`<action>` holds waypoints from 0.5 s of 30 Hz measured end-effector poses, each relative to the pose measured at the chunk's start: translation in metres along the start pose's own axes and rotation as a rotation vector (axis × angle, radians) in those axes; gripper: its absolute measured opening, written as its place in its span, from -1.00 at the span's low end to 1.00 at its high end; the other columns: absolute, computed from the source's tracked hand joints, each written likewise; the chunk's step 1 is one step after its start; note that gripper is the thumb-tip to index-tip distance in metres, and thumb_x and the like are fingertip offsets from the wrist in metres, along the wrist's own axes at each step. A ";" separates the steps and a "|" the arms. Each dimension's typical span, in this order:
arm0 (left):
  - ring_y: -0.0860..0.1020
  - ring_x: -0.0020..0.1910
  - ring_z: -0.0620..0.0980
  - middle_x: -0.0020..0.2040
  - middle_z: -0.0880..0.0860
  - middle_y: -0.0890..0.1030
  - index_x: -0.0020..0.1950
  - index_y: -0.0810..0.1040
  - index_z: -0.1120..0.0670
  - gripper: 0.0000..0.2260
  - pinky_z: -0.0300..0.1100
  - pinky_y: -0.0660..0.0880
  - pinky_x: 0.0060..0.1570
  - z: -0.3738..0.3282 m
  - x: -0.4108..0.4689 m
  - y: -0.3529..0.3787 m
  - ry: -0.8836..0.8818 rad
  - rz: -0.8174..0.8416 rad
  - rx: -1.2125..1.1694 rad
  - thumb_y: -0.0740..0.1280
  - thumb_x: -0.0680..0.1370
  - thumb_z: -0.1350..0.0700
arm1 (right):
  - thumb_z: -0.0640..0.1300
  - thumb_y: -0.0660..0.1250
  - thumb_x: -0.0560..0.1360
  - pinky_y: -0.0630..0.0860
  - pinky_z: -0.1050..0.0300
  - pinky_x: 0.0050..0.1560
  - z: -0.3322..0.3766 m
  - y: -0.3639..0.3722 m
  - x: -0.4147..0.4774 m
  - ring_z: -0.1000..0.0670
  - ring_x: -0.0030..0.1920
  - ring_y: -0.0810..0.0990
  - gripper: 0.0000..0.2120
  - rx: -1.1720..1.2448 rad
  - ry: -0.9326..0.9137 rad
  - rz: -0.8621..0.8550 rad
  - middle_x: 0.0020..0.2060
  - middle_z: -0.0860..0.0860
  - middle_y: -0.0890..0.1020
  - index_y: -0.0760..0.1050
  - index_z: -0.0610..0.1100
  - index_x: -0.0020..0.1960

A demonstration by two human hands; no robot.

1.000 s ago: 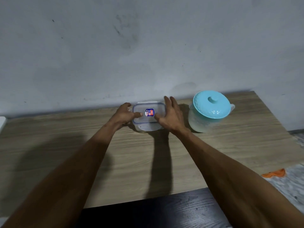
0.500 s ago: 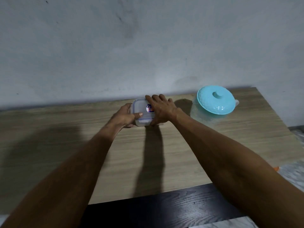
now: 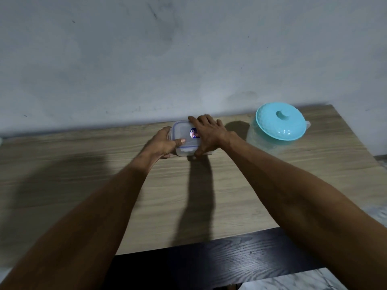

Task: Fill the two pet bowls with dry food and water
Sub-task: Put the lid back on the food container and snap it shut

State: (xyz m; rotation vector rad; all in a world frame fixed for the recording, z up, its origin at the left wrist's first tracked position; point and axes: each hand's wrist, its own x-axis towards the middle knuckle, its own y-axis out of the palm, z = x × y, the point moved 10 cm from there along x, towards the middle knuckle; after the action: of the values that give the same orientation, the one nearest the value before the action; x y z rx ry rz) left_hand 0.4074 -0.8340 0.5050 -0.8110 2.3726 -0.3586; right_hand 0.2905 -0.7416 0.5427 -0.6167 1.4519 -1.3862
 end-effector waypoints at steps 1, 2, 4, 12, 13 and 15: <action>0.61 -0.25 0.05 0.03 0.09 0.63 0.26 0.44 -0.03 -0.56 -0.24 0.40 -0.45 -0.001 -0.002 -0.001 0.006 -0.003 0.010 0.48 0.45 -0.04 | 0.29 0.56 0.19 0.08 -0.31 0.50 -0.005 0.002 -0.006 -0.20 0.58 -0.03 0.25 0.107 0.034 -0.019 0.56 -0.13 0.08 -0.12 -0.05 0.60; 0.60 -0.26 0.05 0.01 0.09 0.63 0.25 0.44 -0.04 -0.56 -0.23 0.39 -0.46 -0.002 -0.003 -0.002 0.011 -0.011 0.018 0.49 0.44 -0.07 | 0.31 0.52 0.26 0.00 -0.30 0.53 -0.010 0.001 -0.016 -0.17 0.60 -0.10 0.20 0.241 0.083 -0.067 0.59 -0.13 0.02 -0.12 -0.06 0.61; 0.57 -0.29 0.06 -0.02 0.08 0.62 0.27 0.45 -0.02 -0.51 -0.24 0.38 -0.48 -0.003 -0.006 -0.003 0.020 -0.022 0.032 0.49 0.41 -0.09 | 0.28 0.39 0.43 0.08 -0.21 0.54 -0.031 0.004 -0.034 -0.15 0.59 0.05 -0.06 0.560 0.233 -0.259 0.57 -0.14 0.12 0.03 -0.12 0.59; 0.67 -0.05 0.12 0.03 0.00 0.67 0.07 0.52 -0.19 -0.41 0.17 0.63 -0.09 0.031 0.038 0.002 0.056 -0.066 0.013 0.48 0.10 -0.35 | 0.09 0.26 0.60 0.51 -0.09 0.26 -0.054 0.030 -0.062 -0.19 0.21 0.60 -0.61 1.067 0.503 -0.453 0.18 -0.16 0.64 0.48 -0.14 0.31; 0.67 -0.05 0.12 0.02 -0.01 0.67 0.07 0.52 -0.20 -0.42 0.16 0.63 -0.09 0.031 0.039 0.001 0.062 -0.073 0.021 0.46 0.11 -0.36 | 0.08 0.26 0.60 0.52 -0.04 0.24 -0.054 0.031 -0.061 -0.18 0.20 0.60 -0.61 1.089 0.516 -0.454 0.17 -0.16 0.64 0.50 -0.15 0.30; 0.66 -0.05 0.11 0.03 -0.01 0.66 0.10 0.51 -0.19 -0.39 0.15 0.63 -0.07 0.032 0.044 0.003 0.066 -0.080 0.014 0.41 0.11 -0.38 | 0.07 0.23 0.62 0.45 0.12 0.12 -0.055 0.034 -0.061 -0.19 0.21 0.58 -0.61 1.091 0.558 -0.464 0.17 -0.19 0.63 0.51 -0.21 0.27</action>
State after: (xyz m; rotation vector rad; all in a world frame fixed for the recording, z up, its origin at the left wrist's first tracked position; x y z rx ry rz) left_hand 0.3980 -0.8607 0.4586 -0.9028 2.4006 -0.4414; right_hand 0.2740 -0.6568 0.5208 0.1905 0.7073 -2.5434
